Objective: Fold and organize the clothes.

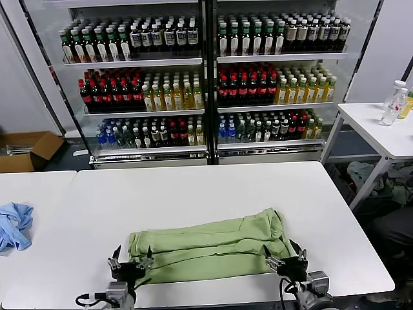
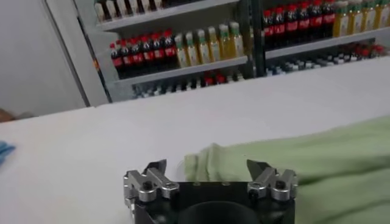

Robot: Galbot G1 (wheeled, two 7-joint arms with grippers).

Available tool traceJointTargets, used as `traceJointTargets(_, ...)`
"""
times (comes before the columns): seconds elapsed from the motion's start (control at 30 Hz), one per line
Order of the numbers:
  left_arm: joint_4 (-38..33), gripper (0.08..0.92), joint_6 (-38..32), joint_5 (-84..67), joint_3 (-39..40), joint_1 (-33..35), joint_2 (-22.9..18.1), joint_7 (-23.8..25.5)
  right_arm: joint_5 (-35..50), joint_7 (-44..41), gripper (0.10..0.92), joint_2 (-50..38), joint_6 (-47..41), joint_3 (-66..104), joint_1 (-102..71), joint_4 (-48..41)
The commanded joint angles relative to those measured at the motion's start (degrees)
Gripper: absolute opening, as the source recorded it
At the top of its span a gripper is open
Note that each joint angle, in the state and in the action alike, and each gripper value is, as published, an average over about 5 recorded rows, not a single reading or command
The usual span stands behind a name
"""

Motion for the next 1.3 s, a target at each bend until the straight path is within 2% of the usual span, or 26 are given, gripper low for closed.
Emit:
traceJointTargets(0.03,5.53,0.753,-2.83,3.14,1.68,0.74,-3.29,-1.84,-0.59,0.00,0.822,-0.16,0.09,0.84,-2.04,1.00)
traceJointTargets(0.33,6.80,0.494,-5.59,-2.09,-0.49,-0.59,-3.11,-1.87,-0.58,0.14,0.823,-0.30,0.33,1.31,-3.02,1.88)
traceJointTargets(0.53,8.03,0.320,-10.74,-5.44,-3.46,-0.39,-1.50,-1.48,-0.26,0.08,0.823,-0.63,0.38,2.22,-3.67,2.34)
traceJointTargets(0.67,6.77,0.225,-12.42,-7.89,-7.51,-0.38,0.73,-0.90,0.28,0.10,0.823,-1.18,0.46,3.08,-4.06,2.76)
traceJointTargets(0.8,4.28,0.120,-12.98,-9.57,-15.02,-1.10,3.76,-0.18,1.11,0.06,0.823,-1.49,0.50,3.04,-3.65,3.13)
traceJointTargets(1.0,1.68,0.114,-12.44,-14.74,-30.58,-2.85,11.79,0.84,3.71,-0.16,0.823,-2.43,0.34,2.59,-1.85,3.90)
traceJointTargets(1.1,-0.66,0.114,-9.96,-20.89,-35.04,-3.24,14.69,1.63,4.20,-0.33,0.823,-2.97,0.42,2.69,-1.23,3.89)
traceJointTargets(1.2,-6.03,0.114,-3.50,-37.24,-34.45,-2.83,12.93,3.42,4.16,-0.82,0.823,-3.17,0.85,2.86,-1.10,3.61)
traceJointTargets(1.3,-10.95,0.114,1.37,-51.05,-28.49,-2.32,7.80,5.31,3.87,-1.06,0.823,-3.04,1.20,2.86,-1.09,3.32)
